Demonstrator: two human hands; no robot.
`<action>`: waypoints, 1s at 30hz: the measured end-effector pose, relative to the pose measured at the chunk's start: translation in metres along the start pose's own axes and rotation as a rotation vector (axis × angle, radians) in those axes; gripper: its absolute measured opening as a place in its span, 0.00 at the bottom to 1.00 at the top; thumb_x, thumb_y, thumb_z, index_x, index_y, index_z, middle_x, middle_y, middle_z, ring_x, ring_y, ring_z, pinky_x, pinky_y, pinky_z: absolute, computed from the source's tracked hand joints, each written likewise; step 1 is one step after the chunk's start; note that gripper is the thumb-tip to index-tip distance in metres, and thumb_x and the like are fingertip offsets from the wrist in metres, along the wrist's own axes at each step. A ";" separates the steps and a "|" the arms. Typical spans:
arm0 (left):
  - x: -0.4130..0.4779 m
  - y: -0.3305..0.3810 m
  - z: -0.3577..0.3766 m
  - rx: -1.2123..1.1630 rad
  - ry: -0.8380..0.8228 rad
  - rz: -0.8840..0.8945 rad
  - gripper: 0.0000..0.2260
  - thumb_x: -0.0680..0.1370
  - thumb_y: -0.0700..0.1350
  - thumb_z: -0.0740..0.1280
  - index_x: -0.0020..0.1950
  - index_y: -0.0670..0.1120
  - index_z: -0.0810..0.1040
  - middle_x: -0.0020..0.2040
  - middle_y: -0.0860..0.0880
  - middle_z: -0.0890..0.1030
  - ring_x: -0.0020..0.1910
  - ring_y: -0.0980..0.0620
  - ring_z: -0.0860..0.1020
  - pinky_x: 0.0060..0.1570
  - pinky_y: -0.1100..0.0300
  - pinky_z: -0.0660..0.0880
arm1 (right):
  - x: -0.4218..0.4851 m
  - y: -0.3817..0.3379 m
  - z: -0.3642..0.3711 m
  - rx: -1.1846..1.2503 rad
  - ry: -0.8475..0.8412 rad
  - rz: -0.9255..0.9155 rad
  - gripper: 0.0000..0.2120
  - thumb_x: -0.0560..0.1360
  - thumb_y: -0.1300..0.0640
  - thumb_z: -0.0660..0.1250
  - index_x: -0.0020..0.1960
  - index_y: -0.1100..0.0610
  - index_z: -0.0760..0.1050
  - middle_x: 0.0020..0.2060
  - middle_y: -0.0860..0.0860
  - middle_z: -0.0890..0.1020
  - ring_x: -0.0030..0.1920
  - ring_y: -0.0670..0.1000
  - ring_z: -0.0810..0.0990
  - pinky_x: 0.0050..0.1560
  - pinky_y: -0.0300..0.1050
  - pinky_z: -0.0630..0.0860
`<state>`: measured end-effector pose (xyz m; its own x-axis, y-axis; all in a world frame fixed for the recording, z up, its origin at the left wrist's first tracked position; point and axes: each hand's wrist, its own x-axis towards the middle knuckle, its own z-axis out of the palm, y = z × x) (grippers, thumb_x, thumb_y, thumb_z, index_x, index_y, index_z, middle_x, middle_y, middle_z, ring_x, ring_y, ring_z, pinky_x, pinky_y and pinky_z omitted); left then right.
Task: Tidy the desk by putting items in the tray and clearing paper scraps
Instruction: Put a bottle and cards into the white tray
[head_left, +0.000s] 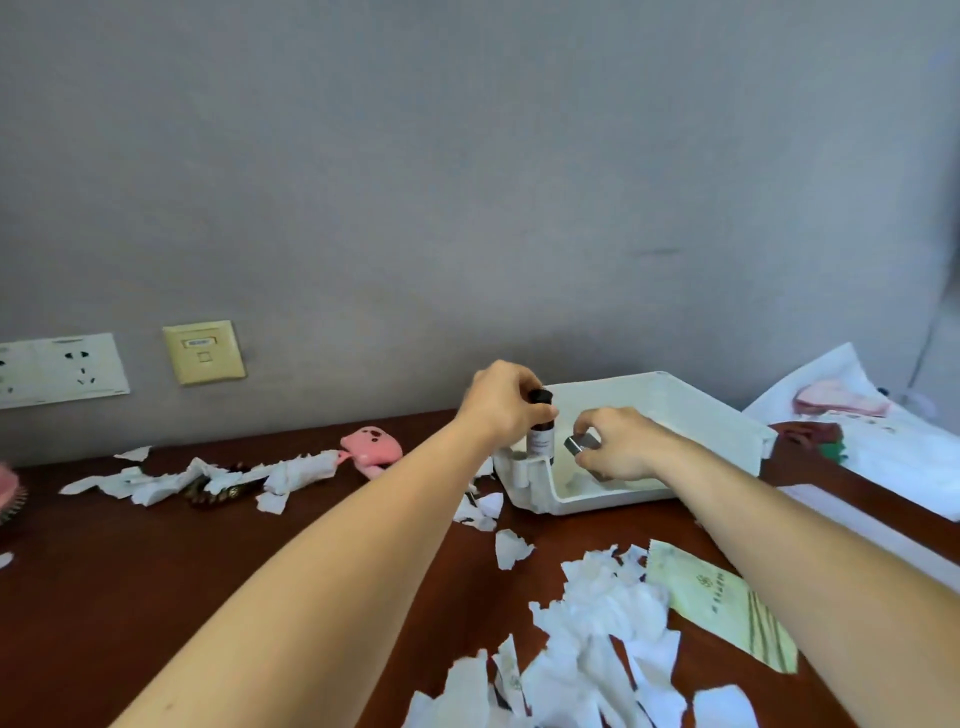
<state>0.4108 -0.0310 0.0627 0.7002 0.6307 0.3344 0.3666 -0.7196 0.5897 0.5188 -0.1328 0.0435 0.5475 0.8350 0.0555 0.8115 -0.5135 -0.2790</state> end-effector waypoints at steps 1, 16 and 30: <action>0.001 -0.002 0.004 0.031 -0.035 -0.008 0.10 0.72 0.47 0.73 0.51 0.45 0.82 0.49 0.46 0.83 0.51 0.47 0.79 0.53 0.56 0.76 | 0.002 0.001 0.003 -0.008 -0.010 0.007 0.18 0.75 0.54 0.64 0.65 0.55 0.71 0.61 0.57 0.76 0.59 0.58 0.76 0.53 0.44 0.72; -0.006 -0.018 0.013 0.099 -0.173 -0.017 0.11 0.76 0.45 0.69 0.53 0.39 0.82 0.50 0.44 0.83 0.43 0.52 0.76 0.36 0.64 0.71 | 0.009 -0.014 0.025 -0.026 -0.125 0.116 0.18 0.76 0.54 0.63 0.64 0.60 0.73 0.62 0.58 0.76 0.61 0.58 0.75 0.57 0.44 0.73; -0.084 0.019 -0.027 0.262 -0.073 0.154 0.18 0.79 0.49 0.62 0.69 0.47 0.69 0.69 0.46 0.70 0.66 0.46 0.69 0.67 0.49 0.66 | -0.069 -0.012 -0.039 0.037 -0.023 -0.006 0.13 0.76 0.56 0.64 0.60 0.55 0.76 0.49 0.54 0.77 0.49 0.56 0.78 0.49 0.43 0.73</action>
<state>0.3423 -0.0900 0.0660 0.7984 0.4931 0.3457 0.3916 -0.8612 0.3240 0.4795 -0.1922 0.0803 0.5377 0.8424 0.0352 0.8062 -0.5016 -0.3138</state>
